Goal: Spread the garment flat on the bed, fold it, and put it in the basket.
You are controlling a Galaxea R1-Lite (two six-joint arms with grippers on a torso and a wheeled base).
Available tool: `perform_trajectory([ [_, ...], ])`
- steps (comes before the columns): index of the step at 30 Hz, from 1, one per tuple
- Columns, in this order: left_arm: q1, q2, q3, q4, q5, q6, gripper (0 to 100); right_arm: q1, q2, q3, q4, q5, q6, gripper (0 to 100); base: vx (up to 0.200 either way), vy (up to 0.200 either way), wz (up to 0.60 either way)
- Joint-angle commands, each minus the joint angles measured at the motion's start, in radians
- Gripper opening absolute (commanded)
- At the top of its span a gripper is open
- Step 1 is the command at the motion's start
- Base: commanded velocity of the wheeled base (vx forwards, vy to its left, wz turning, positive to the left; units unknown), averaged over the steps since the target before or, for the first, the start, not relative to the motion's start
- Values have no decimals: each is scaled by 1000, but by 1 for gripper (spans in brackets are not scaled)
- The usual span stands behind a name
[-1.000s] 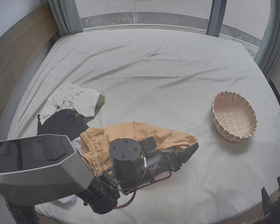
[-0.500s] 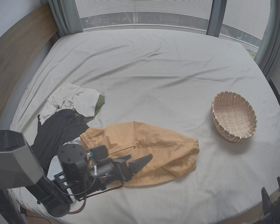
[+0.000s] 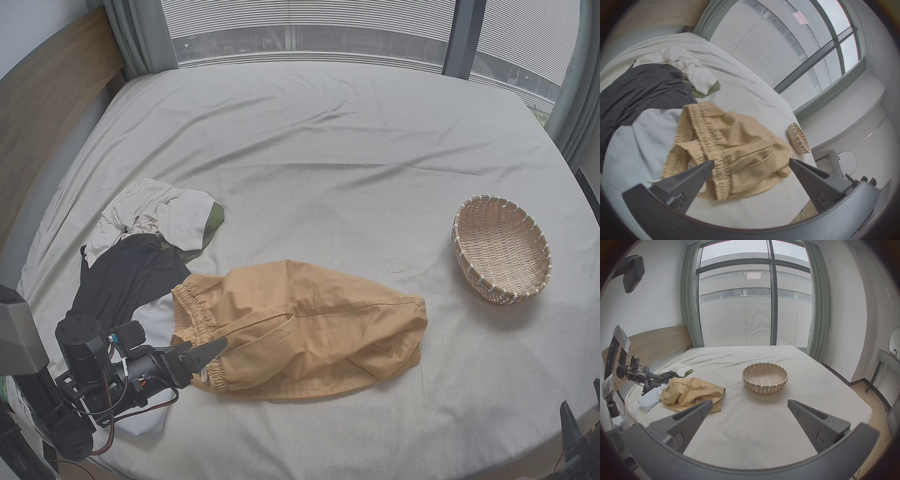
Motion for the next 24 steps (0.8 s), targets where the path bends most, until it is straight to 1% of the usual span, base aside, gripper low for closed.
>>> perform_trajectory([
  [1, 48, 55, 29, -1, -5, 26, 100, 0, -10, 16, 0, 0, 0, 100, 0, 0, 0],
  [9, 45, 112, 23, -2, -5, 27, 100, 0, -10, 16, 0, 0, 0, 100, 0, 0, 0],
  [16, 37, 135, -36, -2, -7, 6, 100, 0, -10, 16, 1, 0, -1, 100, 0, 0, 0],
  [24, -6, 183, -82, -4, -5, -5, 100, 0, -10, 16, 0, 0, 0, 100, 0, 0, 0],
])
